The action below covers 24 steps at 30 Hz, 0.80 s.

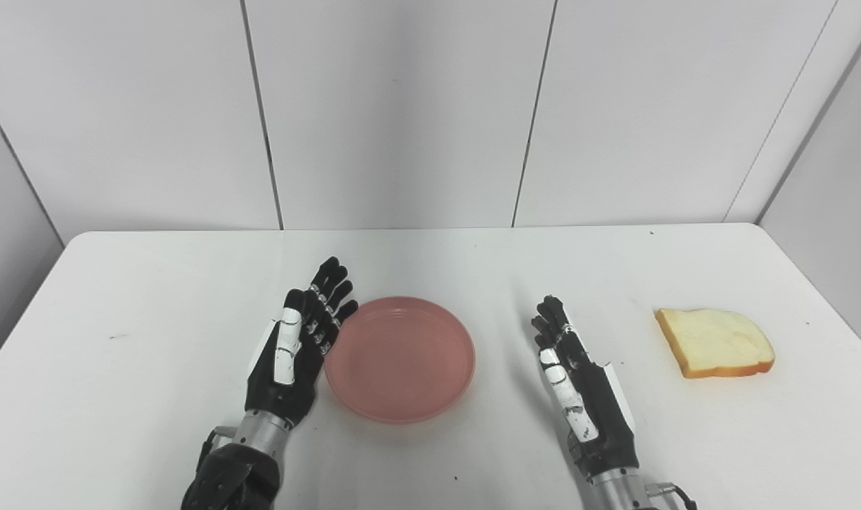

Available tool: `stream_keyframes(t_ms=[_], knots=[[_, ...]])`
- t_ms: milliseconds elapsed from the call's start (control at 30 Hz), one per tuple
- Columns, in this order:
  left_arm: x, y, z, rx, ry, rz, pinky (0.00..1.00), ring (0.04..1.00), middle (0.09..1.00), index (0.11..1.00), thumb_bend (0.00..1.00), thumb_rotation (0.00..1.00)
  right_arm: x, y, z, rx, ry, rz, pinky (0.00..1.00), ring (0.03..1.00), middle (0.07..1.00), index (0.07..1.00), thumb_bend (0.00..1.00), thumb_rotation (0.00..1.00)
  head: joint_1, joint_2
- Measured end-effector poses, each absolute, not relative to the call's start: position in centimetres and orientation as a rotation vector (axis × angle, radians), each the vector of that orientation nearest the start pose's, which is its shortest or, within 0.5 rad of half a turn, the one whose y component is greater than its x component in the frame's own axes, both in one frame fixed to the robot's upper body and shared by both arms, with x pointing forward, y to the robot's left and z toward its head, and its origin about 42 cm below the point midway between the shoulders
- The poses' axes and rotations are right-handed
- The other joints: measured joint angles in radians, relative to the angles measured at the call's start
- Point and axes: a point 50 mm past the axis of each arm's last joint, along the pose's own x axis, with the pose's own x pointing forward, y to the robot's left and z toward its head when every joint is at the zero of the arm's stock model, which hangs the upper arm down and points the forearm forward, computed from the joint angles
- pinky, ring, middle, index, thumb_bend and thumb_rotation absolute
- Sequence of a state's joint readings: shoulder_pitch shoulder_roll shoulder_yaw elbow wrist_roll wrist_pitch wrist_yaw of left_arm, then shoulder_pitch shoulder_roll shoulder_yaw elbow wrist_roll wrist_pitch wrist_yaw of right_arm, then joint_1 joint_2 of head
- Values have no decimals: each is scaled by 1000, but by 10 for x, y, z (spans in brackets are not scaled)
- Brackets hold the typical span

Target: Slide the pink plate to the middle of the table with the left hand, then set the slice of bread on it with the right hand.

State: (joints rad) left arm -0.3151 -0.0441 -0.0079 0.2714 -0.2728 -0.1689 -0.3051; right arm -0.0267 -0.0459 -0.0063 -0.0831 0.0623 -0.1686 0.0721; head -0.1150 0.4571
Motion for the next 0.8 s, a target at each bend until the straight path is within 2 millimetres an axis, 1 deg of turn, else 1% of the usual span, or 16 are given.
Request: stream_keyframes(t_ms=[133,333,433,567,600,800], knots=[[366,157,140,-304,-273,-366,978,969,952,906,744,991,290,-220,138,9,-279,75,986,961,965,967,586,778,-2,-2],[365,162,152,-255,-351,-353,983,971,953,913,737,1000,292,-220,138,10,-278,77,989,963,965,966,586,783,-3,-9],[365,163,149,-241,-348,-345,999,981,957,912,725,1000,293,-220,138,12,-279,77,996,964,964,963,583,769,-5,-12],[367,163,140,-214,-312,-325,1000,972,954,907,734,1000,293,-221,138,14,-279,75,991,965,966,969,598,793,-3,-18],[368,163,139,-209,-309,-321,1000,969,955,911,723,1000,293,-222,138,12,-278,74,990,963,966,968,608,793,-2,-21],[382,159,138,-168,-286,-311,992,961,947,908,708,1000,294,-230,139,0,-278,59,965,948,953,950,638,772,3,-23]])
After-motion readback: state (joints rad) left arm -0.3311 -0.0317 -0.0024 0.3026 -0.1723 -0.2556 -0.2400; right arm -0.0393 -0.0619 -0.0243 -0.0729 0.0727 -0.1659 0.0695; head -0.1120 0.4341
